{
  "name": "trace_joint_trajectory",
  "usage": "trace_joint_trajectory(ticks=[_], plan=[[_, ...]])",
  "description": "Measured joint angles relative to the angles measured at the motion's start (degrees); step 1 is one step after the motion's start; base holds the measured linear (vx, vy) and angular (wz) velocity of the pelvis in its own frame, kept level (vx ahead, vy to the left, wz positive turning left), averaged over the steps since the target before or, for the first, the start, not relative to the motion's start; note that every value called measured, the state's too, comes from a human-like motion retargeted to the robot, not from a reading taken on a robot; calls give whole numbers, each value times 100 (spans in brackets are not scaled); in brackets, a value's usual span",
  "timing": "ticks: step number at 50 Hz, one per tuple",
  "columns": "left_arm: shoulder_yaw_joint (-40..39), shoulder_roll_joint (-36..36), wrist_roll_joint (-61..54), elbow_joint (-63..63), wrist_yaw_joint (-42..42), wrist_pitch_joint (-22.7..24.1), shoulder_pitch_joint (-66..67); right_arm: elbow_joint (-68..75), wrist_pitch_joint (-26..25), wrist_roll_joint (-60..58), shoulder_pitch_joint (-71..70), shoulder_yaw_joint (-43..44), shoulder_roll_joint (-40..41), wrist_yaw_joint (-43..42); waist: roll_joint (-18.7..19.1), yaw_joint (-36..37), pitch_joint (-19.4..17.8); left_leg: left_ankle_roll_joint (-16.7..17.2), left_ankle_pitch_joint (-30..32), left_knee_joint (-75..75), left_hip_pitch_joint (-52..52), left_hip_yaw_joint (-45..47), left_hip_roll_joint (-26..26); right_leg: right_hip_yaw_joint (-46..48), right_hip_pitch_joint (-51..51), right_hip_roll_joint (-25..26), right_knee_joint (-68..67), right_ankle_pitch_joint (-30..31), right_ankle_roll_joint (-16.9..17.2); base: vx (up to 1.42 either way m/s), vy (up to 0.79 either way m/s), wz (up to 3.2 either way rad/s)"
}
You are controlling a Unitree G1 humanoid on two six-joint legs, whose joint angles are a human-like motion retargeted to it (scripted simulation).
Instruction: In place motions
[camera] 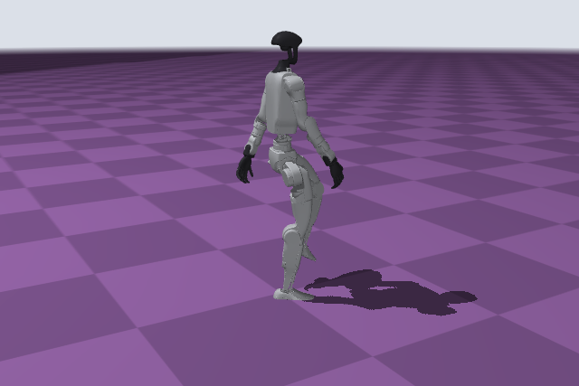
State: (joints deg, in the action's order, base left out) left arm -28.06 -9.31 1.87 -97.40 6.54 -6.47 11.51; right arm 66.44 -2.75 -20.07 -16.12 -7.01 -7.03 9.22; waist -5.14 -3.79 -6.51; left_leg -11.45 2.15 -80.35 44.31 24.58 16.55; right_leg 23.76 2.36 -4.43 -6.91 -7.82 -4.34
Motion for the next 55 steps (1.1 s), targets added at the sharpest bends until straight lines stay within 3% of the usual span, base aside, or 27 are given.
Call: trace_joint_trajectory(ticks=[3,6,7,8,10,12,14,15,18,20,22,24,27,31,32,34,35,37,38,39,40,43,47,52,55], plan=[[21,28,-42,0,-77,-32,17,164,14,-92,314,103,94,-68,189,-224,256,391,286,1726,-1286,-302,-641,115,91,70,82,-41,119,14,8,8],[29,30,-24,0,-209,17,-32,510,11,-132,922,161,85,-93,366,-276,620,809,743,4393,-3004,-501,-1360,-30,37,174,-140,-234,238,31,7,-35],[41,16,-33,5,-265,56,-81,679,-10,-146,1133,190,53,-73,481,-299,691,878,613,5317,-3577,-599,-1521,-85,13,298,-287,-315,264,35,5,-22],[68,-7,-63,18,-318,106,-160,879,-61,-164,1326,223,4,-38,612,-361,723,878,-188,6113,-4082,-756,-1622,-103,-23,451,-489,-386,293,29,3,18],[165,-20,-151,125,-382,173,-366,1314,-236,-276,1630,338,-143,60,802,-638,765,758,-1069,7081,-4716,-299,-1423,143,-139,573,-965,-163,435,14,4,87],[229,-47,-268,243,-327,123,-871,1757,-583,-501,1755,513,-286,159,1059,-1069,832,830,-847,7449,-4476,-534,-1204,467,-1011,472,-2295,844,678,-19,10,96],[292,-129,-330,482,-248,88,-1459,2029,-805,-432,1830,676,-334,30,1046,-1036,511,752,-686,7378,-4190,-1052,-1246,-69,-2097,256,-4144,1257,829,-44,10,-1],[405,-179,-381,669,-192,95,-1728,2166,-830,-308,1890,787,-363,-103,985,-1023,326,715,-632,7404,-4177,-1069,-1282,-398,-2630,255,-4974,1215,829,-47,12,-13],[861,-440,-508,1270,135,46,-2347,2514,-727,-2,1992,910,-490,-134,898,-1125,-12,677,-493,7567,-4188,-936,-1308,-353,-3618,-361,-6702,693,530,-32,9,13],[840,-475,-258,1717,163,94,-2325,2664,-797,-110,2214,995,-513,-122,976,-1379,43,673,-400,7638,-4099,-1082,-1247,-550,-4227,-133,-7227,588,697,2,-3,48],[938,-449,-140,1958,-59,278,-2208,2775,-841,-172,2489,1097,-547,-224,1146,-1456,368,674,-342,7715,-3899,-1114,-1180,-665,-4678,48,-7336,551,889,22,-7,1],[1165,-454,-124,2020,-219,457,-2146,2855,-843,-56,2680,1177,-587,-317,1157,-1384,520,682,-309,7806,-3925,-988,-1209,-684,-4630,13,-7153,562,848,17,-3,-19],[1252,-449,27,1921,-181,440,-2116,2926,-847,122,2662,1207,-589,-363,944,-1241,374,712,-306,7925,-4249,-777,-1366,-721,-3792,2,-6252,635,642,3,2,-42],[1069,-140,248,1491,-206,382,-1656,2917,-867,243,2616,1141,-541,-453,870,-1000,563,795,-520,7795,-4444,-632,-1435,-882,-1941,473,-3455,1001,690,22,-3,-18],[1031,-53,221,1361,-270,399,-1488,2891,-855,274,2584,1099,-518,-498,857,-1030,615,805,-605,7639,-4427,-708,-1456,-839,-1411,572,-2583,927,725,26,-7,82],[872,69,135,1078,-481,475,-1138,2807,-829,330,2444,946,-444,-591,765,-1095,599,832,-633,7045,-4357,-826,-1497,-256,-385,637,-1013,44,556,19,-7,63],[756,91,94,933,-598,505,-968,2750,-817,346,2356,839,-406,-624,693,-1055,583,887,-492,6658,-4306,-754,-1487,402,23,486,-429,-389,275,5,-9,11],[474,28,174,620,-756,459,-796,2584,-869,318,2016,703,-299,-481,472,-853,747,872,813,5113,-3441,-259,-1267,501,136,192,218,-202,331,-17,-13,-5],[406,1,181,464,-851,420,-785,2407,-904,266,1819,743,-239,-366,408,-640,783,784,1395,4019,-2515,-378,-1144,284,-5,99,326,-93,409,-38,-18,24],[347,-33,122,326,-947,405,-804,2181,-903,221,1597,756,-197,-244,436,-557,743,540,1539,3153,-1794,-472,-957,377,-110,142,430,-3,392,-49,-20,75],[291,-71,29,196,-1044,401,-839,1931,-885,180,1364,757,-163,-118,508,-538,664,216,1462,2401,-1175,-553,-739,624,-195,253,531,78,326,-46,-15,47],[143,-166,-201,9,-628,314,-616,1002,-737,-155,835,547,-213,176,161,-12,173,-120,583,863,-357,-8,-19,618,-118,68,458,136,142,-25,-8,-66],[-91,-128,-119,0,-439,-76,-43,141,-207,-721,597,371,-142,-265,40,-57,334,-288,80,-148,686,-161,-61,437,-320,-93,367,155,79,10,-2,-34],[-263,-98,24,0,-287,-118,116,-100,155,-435,562,139,-55,-593,155,-282,381,-257,57,379,129,-233,-128,426,-203,-43,377,122,104,7,7,2],[-143,-108,59,0,-152,-95,6,151,70,-197,903,376,33,-478,284,-347,556,113,225,1796,-900,-493,-676,534,-81,-12,368,29,181,23,10,34]])
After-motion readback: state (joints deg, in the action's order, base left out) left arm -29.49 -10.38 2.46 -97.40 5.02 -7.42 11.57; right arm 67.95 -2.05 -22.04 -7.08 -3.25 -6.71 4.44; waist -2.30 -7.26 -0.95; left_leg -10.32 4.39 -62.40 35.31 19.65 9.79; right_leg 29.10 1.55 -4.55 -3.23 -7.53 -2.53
